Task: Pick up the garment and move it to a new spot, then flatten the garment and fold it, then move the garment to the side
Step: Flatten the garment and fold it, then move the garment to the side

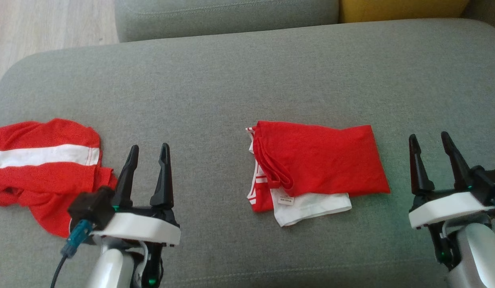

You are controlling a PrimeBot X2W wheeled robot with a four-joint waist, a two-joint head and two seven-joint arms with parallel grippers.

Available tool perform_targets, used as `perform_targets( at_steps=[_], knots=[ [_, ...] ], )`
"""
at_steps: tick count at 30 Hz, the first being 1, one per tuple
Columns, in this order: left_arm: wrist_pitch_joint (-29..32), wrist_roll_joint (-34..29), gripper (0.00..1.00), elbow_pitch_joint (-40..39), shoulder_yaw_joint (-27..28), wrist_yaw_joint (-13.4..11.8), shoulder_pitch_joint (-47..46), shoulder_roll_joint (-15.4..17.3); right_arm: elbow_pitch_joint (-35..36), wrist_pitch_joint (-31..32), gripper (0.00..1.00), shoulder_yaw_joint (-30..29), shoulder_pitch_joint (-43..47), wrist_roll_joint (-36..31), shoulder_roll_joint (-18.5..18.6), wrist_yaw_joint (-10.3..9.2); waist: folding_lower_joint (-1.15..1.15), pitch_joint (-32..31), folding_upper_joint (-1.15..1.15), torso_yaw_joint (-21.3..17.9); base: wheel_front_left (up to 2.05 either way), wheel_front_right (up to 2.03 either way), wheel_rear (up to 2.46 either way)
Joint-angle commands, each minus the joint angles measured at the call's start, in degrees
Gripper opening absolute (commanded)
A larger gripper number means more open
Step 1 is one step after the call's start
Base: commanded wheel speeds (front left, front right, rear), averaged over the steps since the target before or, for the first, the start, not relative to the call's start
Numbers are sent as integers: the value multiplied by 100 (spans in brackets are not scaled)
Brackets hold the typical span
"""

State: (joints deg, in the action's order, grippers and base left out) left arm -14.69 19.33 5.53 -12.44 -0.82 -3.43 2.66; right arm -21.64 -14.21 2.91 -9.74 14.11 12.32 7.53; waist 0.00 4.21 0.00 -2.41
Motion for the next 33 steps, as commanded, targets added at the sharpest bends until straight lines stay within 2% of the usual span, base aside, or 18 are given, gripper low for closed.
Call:
perform_targets(
  at_steps=[1,17,26,33],
  knots=[
    [-30,-33,100,-244,181,-29,-151,21,262,-77,100,60,-71,-99,21,-4,0,7,0,18,0,0,0],
    [-30,35,100,-133,5,-45,-222,21,239,34,100,80,-146,-237,-147,-4,0,195,0,203,0,0,0],
    [-30,-10,100,-101,-132,-43,-451,21,-604,395,100,163,-579,327,-364,-4,0,620,0,350,0,0,0],
    [-30,-49,100,-88,-208,-47,-642,21,-1462,528,100,261,-1003,674,-385,-4,0,860,0,453,0,0,0]
  ],
)
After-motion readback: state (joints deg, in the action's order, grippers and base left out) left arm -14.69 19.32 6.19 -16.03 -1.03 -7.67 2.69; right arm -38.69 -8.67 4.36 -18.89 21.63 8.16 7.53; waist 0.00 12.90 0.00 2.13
